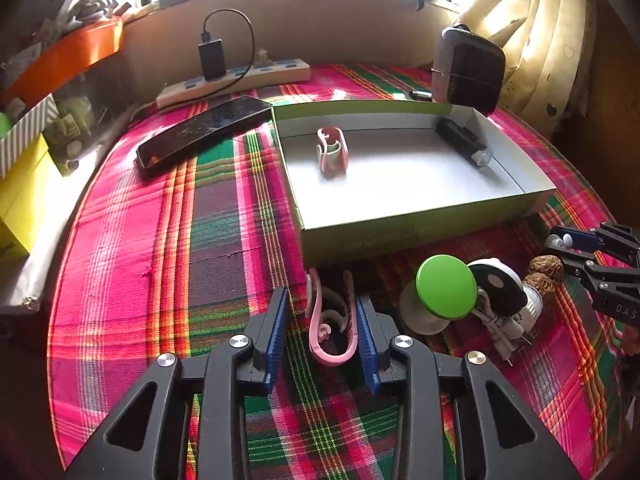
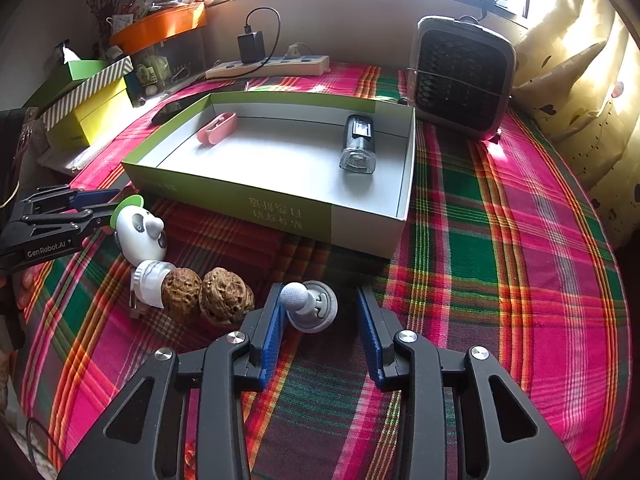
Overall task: Organize objects
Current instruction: 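Close the right tool on the white knob while the left tool grasps the pink clip, then carry the white knob into the box with the right tool while the left carries the pink clip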
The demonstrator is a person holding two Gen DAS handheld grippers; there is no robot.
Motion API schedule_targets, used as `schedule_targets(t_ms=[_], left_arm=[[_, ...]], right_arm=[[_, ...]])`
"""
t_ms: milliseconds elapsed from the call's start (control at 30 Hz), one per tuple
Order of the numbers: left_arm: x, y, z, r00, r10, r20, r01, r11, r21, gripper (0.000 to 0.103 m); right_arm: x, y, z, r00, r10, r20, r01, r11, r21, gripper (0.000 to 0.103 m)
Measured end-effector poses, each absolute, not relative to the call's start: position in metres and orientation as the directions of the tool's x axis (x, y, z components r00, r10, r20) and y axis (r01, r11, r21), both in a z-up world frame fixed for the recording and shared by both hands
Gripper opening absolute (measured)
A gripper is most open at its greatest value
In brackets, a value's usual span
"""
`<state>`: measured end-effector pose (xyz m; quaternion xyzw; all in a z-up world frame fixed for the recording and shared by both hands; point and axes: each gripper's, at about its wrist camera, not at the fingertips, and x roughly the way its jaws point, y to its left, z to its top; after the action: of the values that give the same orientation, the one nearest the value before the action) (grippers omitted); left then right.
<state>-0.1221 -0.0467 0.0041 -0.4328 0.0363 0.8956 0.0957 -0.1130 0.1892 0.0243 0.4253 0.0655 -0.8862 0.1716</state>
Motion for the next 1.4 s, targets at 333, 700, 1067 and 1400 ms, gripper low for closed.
schedule_targets(t_ms=[333, 700, 1067, 1400], left_arm=[[-0.122, -0.05, 0.005, -0.612, 0.137, -0.779, -0.194, -0.981, -0.021, 0.021], [-0.121, -0.05, 0.004, -0.612, 0.137, -0.779, -0.194, -0.981, -0.02, 0.021], [-0.121, -0.051, 0.004, -0.613, 0.139, -0.778, -0.192, -0.981, -0.024, 0.021], [-0.117, -0.056, 0.014, -0.632, 0.138, -0.763, -0.181, -0.983, -0.028, 0.021]], right_arm=[[-0.112, 0.189, 0.024, -0.582, -0.244, -0.776, 0.357, -0.934, 0.025, 0.026], [-0.113, 0.189, 0.024, -0.582, -0.244, -0.776, 0.357, -0.934, 0.025, 0.026], [-0.112, 0.189, 0.024, -0.583, -0.243, -0.775, 0.356, -0.934, 0.024, 0.026], [-0.112, 0.193, 0.028, -0.592, -0.239, -0.77, 0.341, -0.939, 0.029, 0.026]])
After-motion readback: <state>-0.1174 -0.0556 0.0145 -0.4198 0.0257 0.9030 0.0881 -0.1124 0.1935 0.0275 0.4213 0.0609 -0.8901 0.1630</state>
